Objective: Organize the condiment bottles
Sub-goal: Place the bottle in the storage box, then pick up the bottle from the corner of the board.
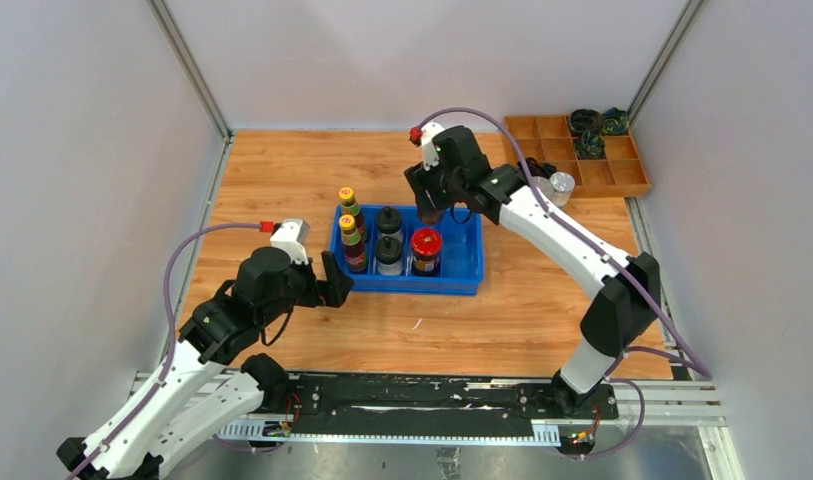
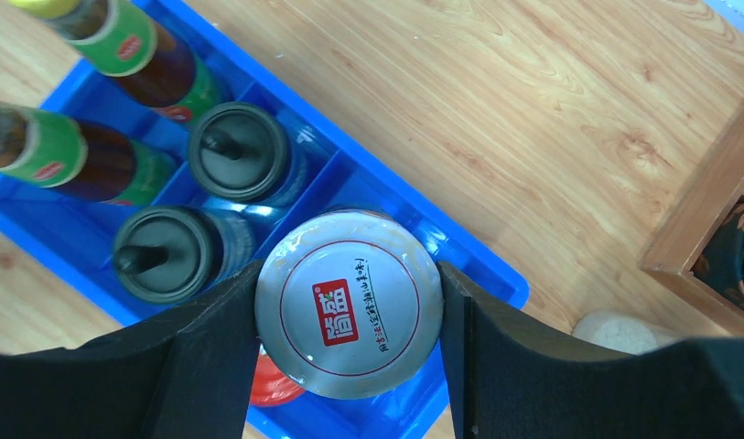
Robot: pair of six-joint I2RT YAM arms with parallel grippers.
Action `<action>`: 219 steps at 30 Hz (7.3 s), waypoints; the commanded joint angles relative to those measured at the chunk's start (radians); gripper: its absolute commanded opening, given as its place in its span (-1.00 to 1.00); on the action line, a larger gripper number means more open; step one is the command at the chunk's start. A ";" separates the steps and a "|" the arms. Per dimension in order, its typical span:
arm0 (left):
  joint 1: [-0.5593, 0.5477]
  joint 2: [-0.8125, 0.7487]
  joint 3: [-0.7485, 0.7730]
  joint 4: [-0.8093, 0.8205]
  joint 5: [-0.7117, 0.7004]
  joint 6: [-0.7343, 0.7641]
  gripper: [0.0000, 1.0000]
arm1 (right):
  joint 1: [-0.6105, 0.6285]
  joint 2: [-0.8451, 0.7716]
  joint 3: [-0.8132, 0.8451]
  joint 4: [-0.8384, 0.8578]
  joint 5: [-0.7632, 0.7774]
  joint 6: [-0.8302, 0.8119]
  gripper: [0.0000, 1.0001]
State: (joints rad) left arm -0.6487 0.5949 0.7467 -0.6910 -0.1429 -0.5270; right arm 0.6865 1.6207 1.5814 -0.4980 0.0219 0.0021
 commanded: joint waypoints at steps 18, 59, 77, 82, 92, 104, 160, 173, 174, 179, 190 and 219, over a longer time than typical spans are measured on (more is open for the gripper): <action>-0.008 -0.022 0.022 -0.008 -0.006 0.015 1.00 | 0.016 0.202 0.100 0.127 0.101 -0.087 -0.02; -0.007 -0.024 -0.001 0.000 -0.003 0.003 1.00 | 0.016 0.172 -0.095 0.187 0.002 0.049 -0.02; -0.007 -0.019 -0.003 0.001 -0.004 0.004 1.00 | 0.016 0.263 -0.103 0.210 0.020 0.057 0.00; -0.008 -0.016 -0.003 0.000 -0.006 0.006 1.00 | 0.015 0.271 -0.103 0.211 0.024 0.055 0.03; -0.009 -0.014 -0.003 0.000 -0.006 0.006 1.00 | 0.015 0.259 -0.105 0.211 0.037 0.056 0.34; -0.008 -0.008 0.000 0.000 -0.006 0.008 1.00 | 0.015 0.200 -0.097 0.209 0.057 0.036 0.60; -0.008 0.071 -0.029 0.100 0.034 -0.001 1.00 | 0.016 -0.841 -0.757 0.012 0.128 0.189 0.60; -0.008 0.067 -0.030 0.084 0.036 -0.014 1.00 | 0.015 -0.869 -0.801 0.011 0.085 0.208 0.60; -0.008 0.067 -0.032 0.083 0.037 -0.014 1.00 | 0.016 -0.866 -0.801 0.012 0.083 0.209 0.60; -0.008 0.077 -0.036 0.085 0.034 -0.016 1.00 | 0.016 -0.857 -0.798 0.018 0.074 0.210 0.60; -0.008 0.084 -0.027 0.087 0.037 -0.020 1.00 | 0.015 -0.893 -0.814 0.012 0.066 0.232 0.60; -0.008 -0.053 -0.004 0.004 0.060 -0.024 1.00 | 0.015 -1.046 -0.787 -0.149 0.140 0.324 0.61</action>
State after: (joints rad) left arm -0.6498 0.5789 0.7216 -0.6617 -0.0963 -0.5499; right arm 0.6937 0.6014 0.7731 -0.5823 0.1356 0.2924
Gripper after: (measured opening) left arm 0.999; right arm 0.804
